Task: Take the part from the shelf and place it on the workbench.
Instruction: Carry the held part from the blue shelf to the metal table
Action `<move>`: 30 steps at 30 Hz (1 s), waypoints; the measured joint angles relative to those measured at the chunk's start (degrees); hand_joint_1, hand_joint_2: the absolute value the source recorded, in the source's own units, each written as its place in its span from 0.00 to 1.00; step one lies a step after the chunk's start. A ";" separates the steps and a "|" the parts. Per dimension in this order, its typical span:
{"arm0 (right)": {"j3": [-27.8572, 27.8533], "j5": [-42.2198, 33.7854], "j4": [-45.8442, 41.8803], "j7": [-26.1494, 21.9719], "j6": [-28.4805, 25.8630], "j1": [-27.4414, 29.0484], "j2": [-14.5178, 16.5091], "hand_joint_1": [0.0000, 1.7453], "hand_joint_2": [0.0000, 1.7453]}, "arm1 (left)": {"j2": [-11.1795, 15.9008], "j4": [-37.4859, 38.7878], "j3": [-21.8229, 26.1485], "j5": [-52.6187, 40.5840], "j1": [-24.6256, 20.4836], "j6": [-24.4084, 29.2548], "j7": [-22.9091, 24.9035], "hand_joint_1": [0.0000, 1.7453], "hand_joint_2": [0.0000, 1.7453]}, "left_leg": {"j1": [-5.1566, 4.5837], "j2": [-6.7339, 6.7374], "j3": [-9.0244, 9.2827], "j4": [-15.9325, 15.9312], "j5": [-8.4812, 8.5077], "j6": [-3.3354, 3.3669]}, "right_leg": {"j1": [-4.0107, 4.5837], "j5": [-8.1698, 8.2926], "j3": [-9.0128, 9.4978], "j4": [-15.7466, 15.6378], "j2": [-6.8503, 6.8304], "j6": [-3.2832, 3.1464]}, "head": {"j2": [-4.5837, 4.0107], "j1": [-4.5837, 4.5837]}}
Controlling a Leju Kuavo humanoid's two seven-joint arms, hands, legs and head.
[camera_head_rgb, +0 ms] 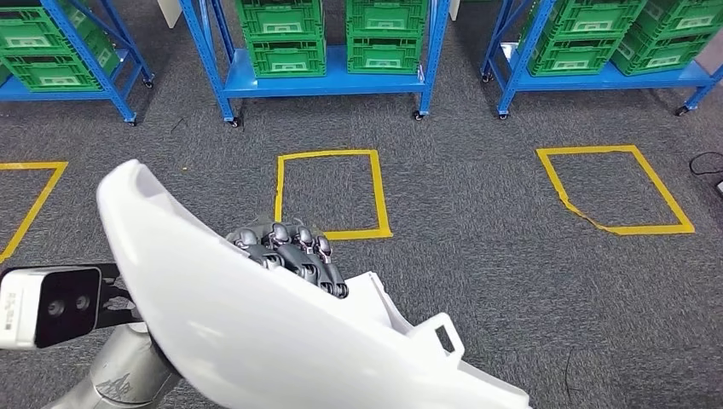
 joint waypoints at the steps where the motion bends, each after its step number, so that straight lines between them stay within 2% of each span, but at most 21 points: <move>1: 0.01 -0.01 0.01 0.00 0.00 -0.09 -0.05 0.00 0.00 | -0.03 0.00 0.01 0.00 0.01 0.00 0.00 1.00 1.00 | -0.05 -0.04 -1.18 0.67 0.50 -0.24 | 0.02 0.04 3.28 -4.40 0.00 0.04 | 0.00 0.01; 2: 0.01 -0.03 0.02 -0.01 0.00 -0.17 -0.15 0.00 0.00 | -0.07 -0.01 0.02 -0.01 0.03 0.00 0.00 1.00 1.00 | -0.09 -0.06 -2.10 1.29 0.97 -0.52 | 0.09 -0.57 6.17 -8.57 0.10 -0.37 | 0.00 -0.07; 4: 0.01 -0.05 0.09 -0.02 0.01 -0.25 -0.20 0.00 0.00 | -0.15 -0.04 0.04 0.00 -0.01 -0.01 0.00 1.00 1.00 | -0.17 -0.04 -2.93 2.01 1.84 -1.11 | 0.39 -2.38 8.76 -13.35 0.34 -1.57 | 0.00 -0.16; 6: 0.01 -0.04 0.21 -0.02 0.01 -0.17 -0.14 0.00 0.00 | -0.11 0.01 0.06 0.01 -0.02 -0.02 0.00 1.00 1.00 | 0.00 -0.10 -3.15 2.07 2.58 -1.65 | 0.43 -1.88 8.01 -13.45 0.33 -2.55 | -0.01 -0.16; 7: 0.00 -0.04 0.26 -0.02 0.01 -0.17 -0.13 0.00 0.00 | -0.07 0.04 0.07 0.01 -0.01 -0.01 0.01 1.00 1.00 | 0.14 -0.18 -3.46 2.54 1.74 -1.99 | 0.38 -1.29 7.53 -13.35 0.21 -3.03 | 0.00 -0.20; 9: 0.00 -0.04 0.33 -0.01 0.01 -0.18 -0.12 0.00 0.00 | 0.05 0.10 0.09 0.02 0.03 -0.01 0.01 1.00 1.00 | 0.51 -0.28 -4.65 6.57 -3.35 -2.82 | 0.17 0.19 6.15 -13.39 -0.05 -3.72 | 0.00 -0.30; 11: 0.00 -0.04 0.34 -0.01 0.01 -0.18 -0.13 0.00 0.00 | 0.13 0.11 0.10 0.02 0.05 0.00 0.00 1.00 1.00 | 0.84 -0.27 -6.01 13.99 -9.28 -3.47 | 0.24 1.77 4.42 -13.31 -0.10 -3.92 | 0.01 -0.43; 12: 0.00 -0.04 0.35 -0.01 0.02 -0.15 -0.10 0.00 0.00 | 0.16 0.13 0.10 0.02 0.07 0.00 0.00 1.00 1.00 | 0.95 -0.27 -6.21 17.23 -10.40 -3.59 | 0.29 2.56 3.49 -13.26 -0.11 -3.89 | 0.01 -0.44; 13: 0.00 -0.04 0.35 0.00 0.02 -0.13 -0.10 0.00 0.00 | 0.20 0.15 0.09 0.01 0.09 0.00 0.00 1.00 1.00 | 1.00 -0.28 -5.67 19.01 -10.16 -3.56 | 0.38 3.34 2.45 -13.22 -0.11 -3.83 | 0.01 -0.45; 14: 0.00 -0.04 0.36 0.00 0.02 -0.12 -0.10 0.00 0.00 | 0.24 0.16 0.09 0.02 0.09 0.00 0.00 1.00 1.00 | 1.01 -0.28 -4.14 18.79 -8.92 -3.36 | 0.51 4.09 1.48 -13.19 -0.11 -3.78 | 0.01 -0.46; 16: 0.00 -0.04 0.39 -0.01 0.02 -0.11 -0.01 0.00 0.00 | 0.20 0.16 0.09 0.01 0.02 0.00 0.00 1.00 1.00 | 0.68 -0.32 1.90 12.45 -6.81 -2.26 | 0.73 5.44 0.02 -13.19 -0.05 -3.70 | 0.01 -0.45; 18: 0.00 -0.06 0.49 -0.02 0.02 -0.08 0.18 0.00 0.00 | 0.07 0.10 0.10 0.01 -0.15 -0.01 0.00 1.00 1.00 | 0.03 -0.24 8.65 3.39 -8.01 -1.01 | 0.91 6.57 -0.58 -13.27 0.03 -3.33 | 0.01 -0.40; 19: 0.00 -0.07 0.55 -0.02 0.02 -0.06 0.20 0.00 0.00 | 0.02 0.07 0.11 0.02 -0.25 -0.01 0.00 1.00 1.00 | -0.29 -0.21 10.46 0.55 -8.82 -0.57 | 0.80 7.13 -0.66 -13.40 0.02 -2.99 | 0.01 -0.42; 20: 0.00 -0.07 0.62 -0.02 0.02 -0.04 0.21 0.00 0.00 | -0.01 0.05 0.12 0.02 -0.32 -0.01 0.00 1.00 1.00 | -0.53 -0.17 11.08 -0.92 -9.09 -0.36 | 0.77 7.72 -0.69 -13.63 0.01 -2.57 | 0.01 -0.53; 22: 0.00 -0.05 0.72 -0.02 0.01 -0.01 0.17 0.00 0.00 | -0.03 0.07 0.11 0.02 -0.40 0.00 0.00 1.00 1.00 | -0.39 -0.04 10.40 -2.04 -7.48 0.18 | 0.69 8.00 -1.21 -13.59 -0.01 -2.16 | 0.01 -0.77; 23: 0.00 -0.04 0.75 -0.02 0.02 0.01 0.22 0.00 0.00 | -0.07 0.09 0.09 0.03 -0.46 0.00 0.00 1.00 1.00 | -0.29 0.04 9.94 -2.58 -6.43 0.46 | 0.79 6.82 -1.94 -12.53 0.05 -2.33 | 0.01 -0.79; 26: 0.00 -0.03 0.76 -0.01 -0.01 0.05 0.03 0.00 0.00 | -0.19 0.15 0.03 0.00 -0.47 0.00 0.01 1.00 1.00 | -0.20 0.07 7.41 -2.96 -3.65 0.77 | 0.74 -0.26 -5.33 -3.24 0.20 -3.02 | 0.01 -0.54; 27: 0.00 -0.04 0.77 -0.01 -0.02 0.03 -0.04 0.00 0.00 | -0.19 0.17 0.01 -0.01 -0.38 0.00 0.01 1.00 1.00 | -0.20 0.09 6.35 -2.80 -2.96 0.67 | 0.65 -1.60 -6.01 0.29 0.19 -2.74 | 0.01 -0.50; 28: 0.00 -0.04 0.77 -0.02 -0.02 0.03 -0.09 0.00 0.00 | -0.17 0.20 -0.01 -0.02 -0.27 0.00 0.01 1.00 1.00 | -0.17 0.14 5.29 -2.53 -2.35 0.55 | 0.48 -1.71 -5.92 2.49 0.19 -2.13 | 0.01 -0.50; 29: 0.00 -0.04 0.77 -0.02 -0.02 0.02 -0.12 0.00 0.00 | -0.17 0.22 -0.02 -0.01 -0.19 0.00 0.00 1.00 1.00 | -0.10 0.17 4.18 -2.12 -1.84 0.37 | 0.27 -0.87 -4.84 2.77 0.17 -1.34 | 0.01 -0.50; 30: 0.00 -0.04 0.77 -0.02 -0.02 0.01 -0.16 0.00 0.00 | -0.16 0.23 -0.02 0.00 -0.13 0.00 0.00 1.00 1.00 | 0.02 0.19 3.07 -1.54 -1.44 0.15 | 0.01 0.36 -2.75 0.92 0.16 -0.56 | 0.01 -0.50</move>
